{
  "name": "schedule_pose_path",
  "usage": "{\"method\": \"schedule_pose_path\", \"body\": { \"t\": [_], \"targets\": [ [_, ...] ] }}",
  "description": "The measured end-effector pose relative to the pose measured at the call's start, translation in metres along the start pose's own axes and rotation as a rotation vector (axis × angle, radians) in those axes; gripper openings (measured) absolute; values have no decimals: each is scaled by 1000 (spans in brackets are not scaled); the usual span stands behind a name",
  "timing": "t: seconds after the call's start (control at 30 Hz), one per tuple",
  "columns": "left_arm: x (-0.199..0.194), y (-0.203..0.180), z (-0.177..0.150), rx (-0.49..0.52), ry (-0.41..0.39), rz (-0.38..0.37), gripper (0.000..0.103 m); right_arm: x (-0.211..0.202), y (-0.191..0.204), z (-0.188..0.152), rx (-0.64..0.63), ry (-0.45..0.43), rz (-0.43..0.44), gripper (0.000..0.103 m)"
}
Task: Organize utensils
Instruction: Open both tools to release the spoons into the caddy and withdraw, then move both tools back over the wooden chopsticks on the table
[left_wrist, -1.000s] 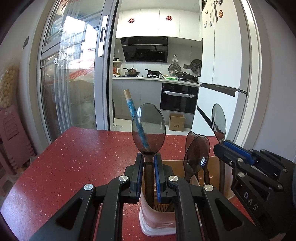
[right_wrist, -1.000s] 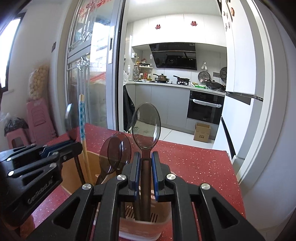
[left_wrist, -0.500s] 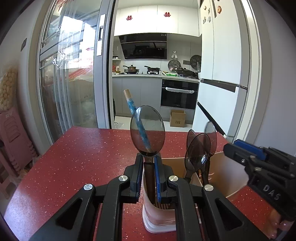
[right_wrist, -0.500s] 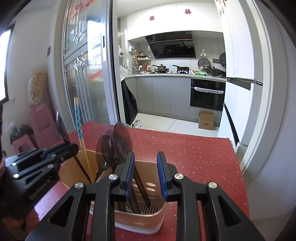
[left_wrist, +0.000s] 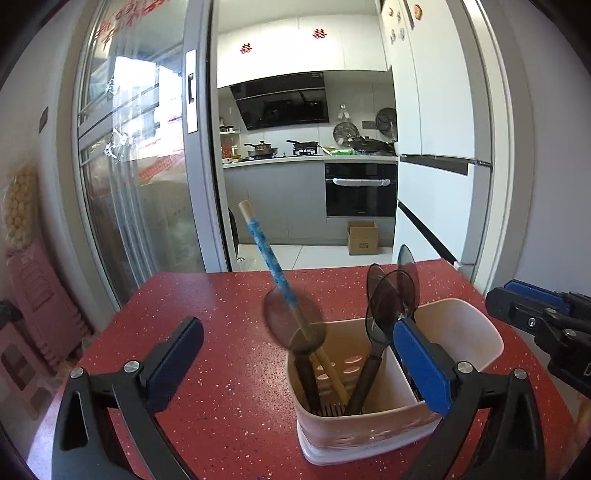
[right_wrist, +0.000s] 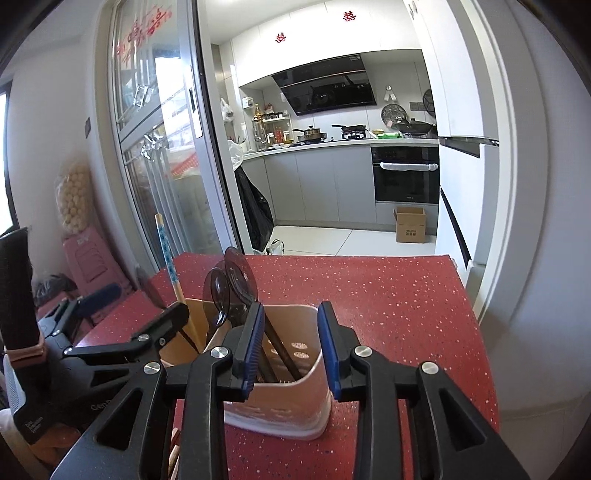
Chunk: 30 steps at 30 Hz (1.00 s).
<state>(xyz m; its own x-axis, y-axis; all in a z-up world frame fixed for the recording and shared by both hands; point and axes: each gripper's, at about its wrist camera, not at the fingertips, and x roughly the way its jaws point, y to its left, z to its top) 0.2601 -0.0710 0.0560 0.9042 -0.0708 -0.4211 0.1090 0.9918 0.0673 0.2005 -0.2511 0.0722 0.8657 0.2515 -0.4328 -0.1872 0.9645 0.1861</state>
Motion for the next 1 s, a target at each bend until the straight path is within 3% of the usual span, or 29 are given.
{"method": "schedule_pose_path", "body": {
  "t": [0.17,0.27,0.5,1.0],
  "targets": [
    [-13,3,3,-15,-30,8,103,-6,-4,-2,24,7,-2,35],
    [-24,9,3,-36,-35,7,103,-11,-7,-5,43,20,-1,44],
    [-49,29,-9,-111,40,-59,103,-25,-10,-17,122,79,50,82],
    [-84,48,-95,-85,293,-13,103,-44,10,-69,171,290,53,82]
  ]
}}
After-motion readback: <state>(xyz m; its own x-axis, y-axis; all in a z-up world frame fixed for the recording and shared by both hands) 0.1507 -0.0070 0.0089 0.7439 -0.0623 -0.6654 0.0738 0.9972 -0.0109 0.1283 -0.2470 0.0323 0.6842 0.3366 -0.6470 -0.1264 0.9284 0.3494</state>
